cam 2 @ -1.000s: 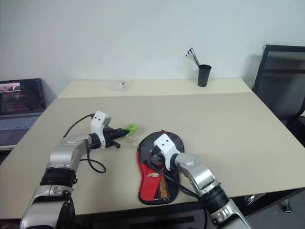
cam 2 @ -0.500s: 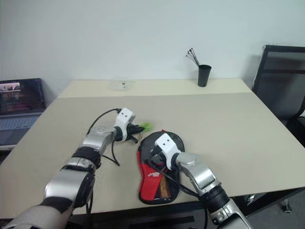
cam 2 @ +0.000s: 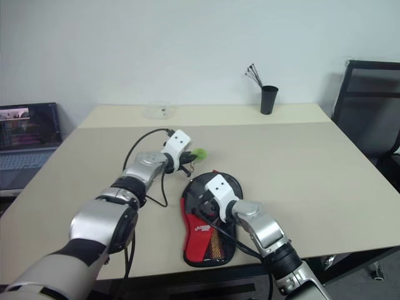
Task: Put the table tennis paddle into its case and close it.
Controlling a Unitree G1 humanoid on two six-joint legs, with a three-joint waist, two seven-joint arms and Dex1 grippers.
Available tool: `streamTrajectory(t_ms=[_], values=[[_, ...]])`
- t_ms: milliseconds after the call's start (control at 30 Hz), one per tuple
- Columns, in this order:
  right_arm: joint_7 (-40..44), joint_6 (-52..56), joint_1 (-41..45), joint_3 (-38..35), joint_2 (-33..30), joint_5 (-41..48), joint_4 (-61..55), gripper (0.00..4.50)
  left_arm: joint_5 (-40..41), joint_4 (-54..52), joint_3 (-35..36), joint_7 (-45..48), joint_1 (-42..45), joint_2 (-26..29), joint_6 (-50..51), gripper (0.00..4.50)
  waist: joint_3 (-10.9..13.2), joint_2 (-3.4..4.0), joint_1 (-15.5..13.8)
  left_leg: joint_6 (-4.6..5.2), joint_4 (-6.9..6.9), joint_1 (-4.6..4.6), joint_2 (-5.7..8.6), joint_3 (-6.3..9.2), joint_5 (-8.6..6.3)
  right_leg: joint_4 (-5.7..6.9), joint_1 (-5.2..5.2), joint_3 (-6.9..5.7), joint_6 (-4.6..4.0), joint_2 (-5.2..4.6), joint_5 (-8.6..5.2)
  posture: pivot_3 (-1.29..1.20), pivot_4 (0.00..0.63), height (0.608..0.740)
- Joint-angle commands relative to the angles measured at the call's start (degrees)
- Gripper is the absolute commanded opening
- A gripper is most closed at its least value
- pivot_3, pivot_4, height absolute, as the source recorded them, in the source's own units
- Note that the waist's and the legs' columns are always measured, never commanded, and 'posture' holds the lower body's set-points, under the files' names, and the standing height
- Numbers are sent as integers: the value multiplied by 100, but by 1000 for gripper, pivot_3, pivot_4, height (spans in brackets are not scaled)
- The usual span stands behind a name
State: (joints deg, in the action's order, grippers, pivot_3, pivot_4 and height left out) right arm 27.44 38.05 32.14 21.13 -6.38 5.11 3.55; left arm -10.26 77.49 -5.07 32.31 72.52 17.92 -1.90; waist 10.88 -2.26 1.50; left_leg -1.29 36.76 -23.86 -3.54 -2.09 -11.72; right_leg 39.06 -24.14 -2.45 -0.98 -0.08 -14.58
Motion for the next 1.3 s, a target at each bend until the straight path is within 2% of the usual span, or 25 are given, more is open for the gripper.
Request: streamTrajectory(t_ms=[33,333,567,867,1100,1233,1300], values=[[16,211,-204,102,6,-76,238,4500,-232,-51,-99,-261,343,-156,-333,23,0,0,0,0,1,0,0,-1,0,0,0,1,1,0,1,0,150,740],[90,265,-349,251,33,-120,203,4500,-1242,28,-922,-550,507,-904,-1102,23,-1,-2,-7,0,2,0,3,-4,0,0,0,4,2,0,1,0,150,740],[85,372,-533,286,66,-176,-5,4500,-1515,63,-1111,-578,728,-1339,-1394,23,-2,-2,-16,-1,1,-1,6,-6,-1,-3,1,7,3,-2,1,0,150,740],[69,428,-564,252,75,-197,-77,4500,-1504,-14,-1165,303,660,-2033,-2089,23,-2,-2,-87,-3,1,-2,11,-10,-2,-8,2,9,3,-6,0,0,150,740],[92,410,-500,234,86,-200,-19,4500,-1619,-31,-1303,448,487,-2110,-2285,23,-3,-1,-104,-2,0,-1,9,-9,-2,-7,1,9,3,-4,0,0,150,740],[115,389,-478,247,103,-211,9,4500,-1442,-21,-1222,962,408,-2057,-2174,23,-5,0,-103,-2,1,0,9,-9,-3,-7,2,9,3,-4,0,0,150,740],[124,373,-463,251,112,-217,34,4500,-1408,-34,-1201,1098,395,-2035,-2142,711,-5,0,-103,-2,0,1,8,-9,-2,-7,2,8,3,-2,0,0,150,740]])
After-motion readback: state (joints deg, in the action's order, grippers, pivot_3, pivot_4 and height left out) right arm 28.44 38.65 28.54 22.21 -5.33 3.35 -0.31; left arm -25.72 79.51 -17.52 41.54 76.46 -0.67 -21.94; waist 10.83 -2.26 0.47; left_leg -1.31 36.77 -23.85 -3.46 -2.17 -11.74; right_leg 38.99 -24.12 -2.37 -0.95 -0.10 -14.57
